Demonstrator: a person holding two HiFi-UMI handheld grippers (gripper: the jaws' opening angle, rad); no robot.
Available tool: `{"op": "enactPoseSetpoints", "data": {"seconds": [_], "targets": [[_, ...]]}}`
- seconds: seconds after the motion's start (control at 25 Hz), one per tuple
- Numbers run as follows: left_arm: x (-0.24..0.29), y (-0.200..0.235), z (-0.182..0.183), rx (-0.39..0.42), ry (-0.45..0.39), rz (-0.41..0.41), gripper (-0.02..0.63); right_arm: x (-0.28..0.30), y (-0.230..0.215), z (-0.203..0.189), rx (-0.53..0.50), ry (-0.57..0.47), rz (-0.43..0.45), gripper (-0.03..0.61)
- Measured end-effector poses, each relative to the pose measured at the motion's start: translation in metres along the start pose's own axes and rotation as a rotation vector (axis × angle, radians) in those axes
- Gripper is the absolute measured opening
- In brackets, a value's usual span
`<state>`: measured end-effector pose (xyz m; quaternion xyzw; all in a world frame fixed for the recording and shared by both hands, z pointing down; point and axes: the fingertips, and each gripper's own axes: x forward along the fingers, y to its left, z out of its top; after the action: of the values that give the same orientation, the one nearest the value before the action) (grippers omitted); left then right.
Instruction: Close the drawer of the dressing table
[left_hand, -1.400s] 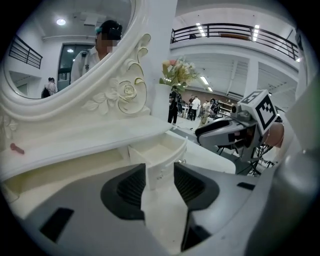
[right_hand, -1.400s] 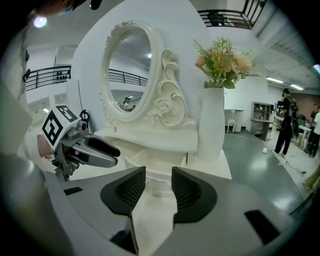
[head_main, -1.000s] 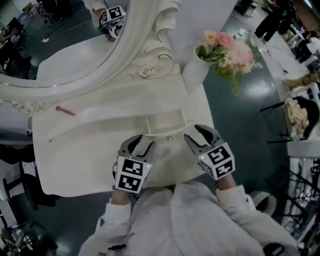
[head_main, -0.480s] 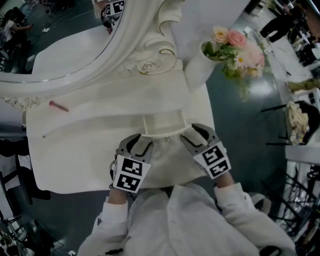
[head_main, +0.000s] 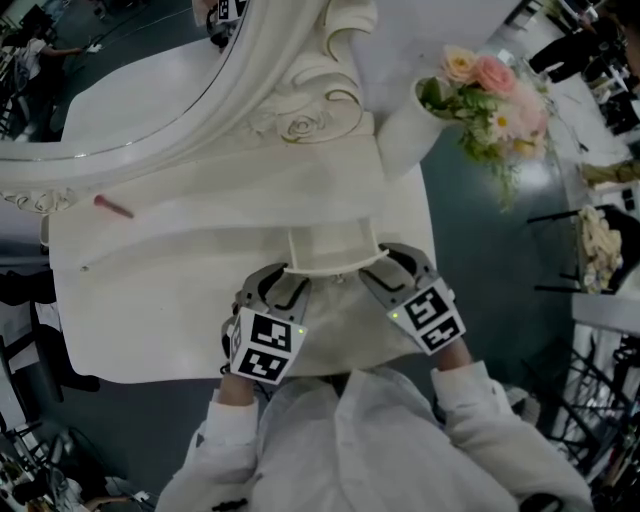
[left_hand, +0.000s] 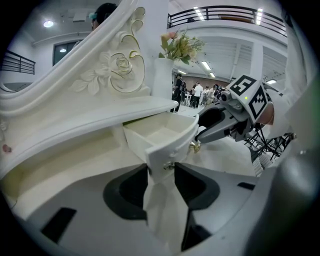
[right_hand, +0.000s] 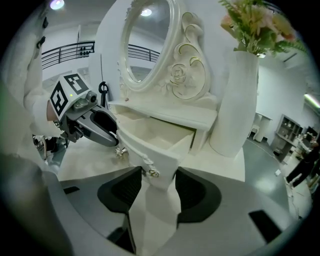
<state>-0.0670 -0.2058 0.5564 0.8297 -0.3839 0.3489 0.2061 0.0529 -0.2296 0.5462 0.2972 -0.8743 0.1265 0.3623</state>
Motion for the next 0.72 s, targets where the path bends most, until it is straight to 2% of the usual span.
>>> {"op": "enactPoseSetpoints", "data": {"seconds": [0.12, 0.4, 0.52, 0.72], "targets": [[0.0008, -0.0005, 0.0014, 0.024, -0.004, -0.004, 0.166, 0.0005, -0.0011, -0.0004, 0.003, -0.020, -0.004, 0.190], [0.0022, -0.0011, 0.0005, 0.001, -0.009, -0.005, 0.166, 0.0006, -0.0028, -0.0010, -0.017, -0.058, 0.001, 0.190], [0.0030, -0.0009, 0.0004, 0.000, -0.009, -0.005, 0.166, -0.0018, -0.0016, 0.0007, -0.037, -0.033, 0.015, 0.190], [0.0026, -0.0006, 0.0009, 0.038, -0.006, 0.004, 0.166, 0.0006, -0.0033, -0.0009, -0.033, -0.060, 0.003, 0.189]]}}
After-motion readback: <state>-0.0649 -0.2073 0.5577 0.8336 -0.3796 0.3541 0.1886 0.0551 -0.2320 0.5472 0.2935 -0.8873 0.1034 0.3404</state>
